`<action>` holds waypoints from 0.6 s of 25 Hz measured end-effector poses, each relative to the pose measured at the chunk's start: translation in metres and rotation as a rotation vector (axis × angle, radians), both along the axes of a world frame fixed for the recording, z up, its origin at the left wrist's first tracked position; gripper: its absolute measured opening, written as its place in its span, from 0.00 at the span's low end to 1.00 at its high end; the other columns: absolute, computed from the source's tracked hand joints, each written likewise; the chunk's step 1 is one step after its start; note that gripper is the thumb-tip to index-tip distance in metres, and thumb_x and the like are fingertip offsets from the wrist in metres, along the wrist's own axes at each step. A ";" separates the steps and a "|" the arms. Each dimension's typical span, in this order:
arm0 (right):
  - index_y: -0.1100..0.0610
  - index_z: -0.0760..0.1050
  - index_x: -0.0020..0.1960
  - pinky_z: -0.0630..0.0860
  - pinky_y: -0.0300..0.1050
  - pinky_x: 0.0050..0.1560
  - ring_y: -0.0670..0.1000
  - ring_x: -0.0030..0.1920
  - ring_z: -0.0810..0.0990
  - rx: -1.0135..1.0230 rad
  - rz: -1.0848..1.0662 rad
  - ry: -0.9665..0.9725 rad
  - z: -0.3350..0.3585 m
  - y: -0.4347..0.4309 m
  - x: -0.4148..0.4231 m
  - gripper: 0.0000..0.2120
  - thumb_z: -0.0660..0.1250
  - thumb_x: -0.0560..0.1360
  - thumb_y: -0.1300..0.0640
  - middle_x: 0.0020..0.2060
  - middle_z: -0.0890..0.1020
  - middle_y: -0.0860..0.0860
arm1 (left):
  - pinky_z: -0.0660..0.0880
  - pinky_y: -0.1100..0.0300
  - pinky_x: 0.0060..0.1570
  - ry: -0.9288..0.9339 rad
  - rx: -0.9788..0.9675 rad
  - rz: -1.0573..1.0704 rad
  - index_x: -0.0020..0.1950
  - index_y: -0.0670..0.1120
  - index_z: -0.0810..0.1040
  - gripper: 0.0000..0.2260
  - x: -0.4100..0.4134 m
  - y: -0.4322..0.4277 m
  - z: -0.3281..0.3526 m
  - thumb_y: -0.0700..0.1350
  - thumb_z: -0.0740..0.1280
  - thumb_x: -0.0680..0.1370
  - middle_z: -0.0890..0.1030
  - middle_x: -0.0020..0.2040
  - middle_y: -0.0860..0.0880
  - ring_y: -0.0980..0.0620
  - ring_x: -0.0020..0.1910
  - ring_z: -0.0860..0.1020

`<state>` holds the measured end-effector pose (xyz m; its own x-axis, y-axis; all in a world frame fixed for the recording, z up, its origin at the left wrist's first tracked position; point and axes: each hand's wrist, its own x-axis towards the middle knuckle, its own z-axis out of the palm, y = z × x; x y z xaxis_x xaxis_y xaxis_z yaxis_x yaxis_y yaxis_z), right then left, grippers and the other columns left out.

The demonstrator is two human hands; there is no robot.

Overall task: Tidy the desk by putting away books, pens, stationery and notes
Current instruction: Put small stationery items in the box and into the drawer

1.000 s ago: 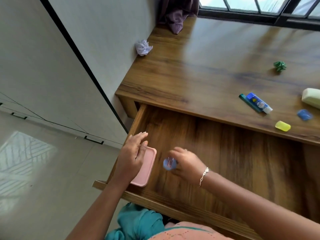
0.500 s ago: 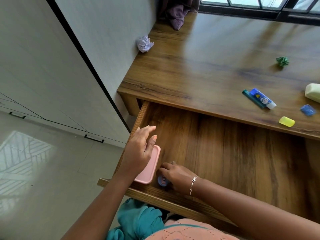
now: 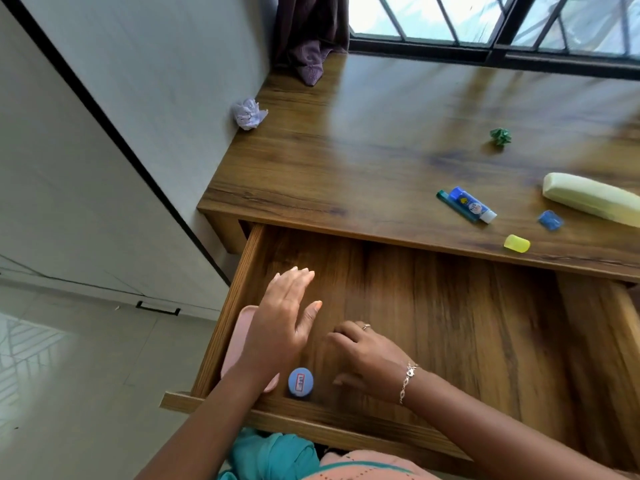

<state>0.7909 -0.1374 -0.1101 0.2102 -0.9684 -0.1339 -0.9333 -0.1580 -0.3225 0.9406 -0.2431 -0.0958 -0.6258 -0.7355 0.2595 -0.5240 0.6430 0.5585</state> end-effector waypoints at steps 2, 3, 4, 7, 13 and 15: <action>0.54 0.73 0.60 0.79 0.40 0.45 0.50 0.50 0.80 -0.127 -0.051 0.053 -0.003 0.018 -0.022 0.32 0.74 0.61 0.40 0.52 0.79 0.51 | 0.60 0.47 0.67 -0.045 -0.084 -0.049 0.68 0.40 0.70 0.24 -0.014 0.003 -0.003 0.52 0.57 0.76 0.75 0.66 0.42 0.49 0.69 0.65; 0.52 0.73 0.57 0.79 0.37 0.44 0.48 0.48 0.81 -0.147 -0.100 0.071 -0.003 0.026 -0.031 0.32 0.75 0.59 0.38 0.50 0.80 0.49 | 0.60 0.48 0.68 -0.063 -0.117 -0.077 0.69 0.41 0.69 0.25 -0.022 0.005 -0.004 0.53 0.58 0.76 0.74 0.67 0.42 0.49 0.71 0.64; 0.51 0.73 0.57 0.78 0.35 0.44 0.47 0.48 0.81 -0.163 -0.139 0.077 -0.003 0.033 -0.040 0.33 0.75 0.57 0.37 0.49 0.80 0.47 | 0.59 0.52 0.71 -0.077 -0.136 -0.104 0.70 0.42 0.67 0.25 -0.028 0.005 -0.004 0.53 0.58 0.75 0.72 0.68 0.42 0.49 0.72 0.63; 0.50 0.71 0.56 0.77 0.33 0.46 0.45 0.48 0.78 -0.184 -0.261 0.094 -0.004 0.053 -0.069 0.36 0.77 0.53 0.38 0.48 0.80 0.46 | 0.51 0.57 0.71 -0.079 -0.158 -0.194 0.70 0.43 0.63 0.27 -0.049 0.007 -0.006 0.53 0.59 0.74 0.71 0.69 0.41 0.49 0.70 0.62; 0.52 0.74 0.55 0.77 0.36 0.47 0.49 0.48 0.79 -0.305 -0.551 0.032 0.010 0.080 -0.122 0.27 0.77 0.59 0.49 0.48 0.79 0.49 | 0.50 0.60 0.71 -0.036 -0.150 -0.286 0.66 0.41 0.72 0.25 -0.087 0.006 -0.003 0.53 0.59 0.74 0.76 0.64 0.43 0.51 0.68 0.64; 0.55 0.77 0.55 0.75 0.38 0.50 0.52 0.48 0.81 -0.340 -0.653 0.024 0.024 0.076 -0.144 0.21 0.72 0.63 0.50 0.49 0.80 0.51 | 0.49 0.60 0.71 -0.027 -0.157 -0.297 0.65 0.41 0.74 0.24 -0.102 0.003 0.002 0.53 0.59 0.74 0.77 0.62 0.45 0.52 0.67 0.65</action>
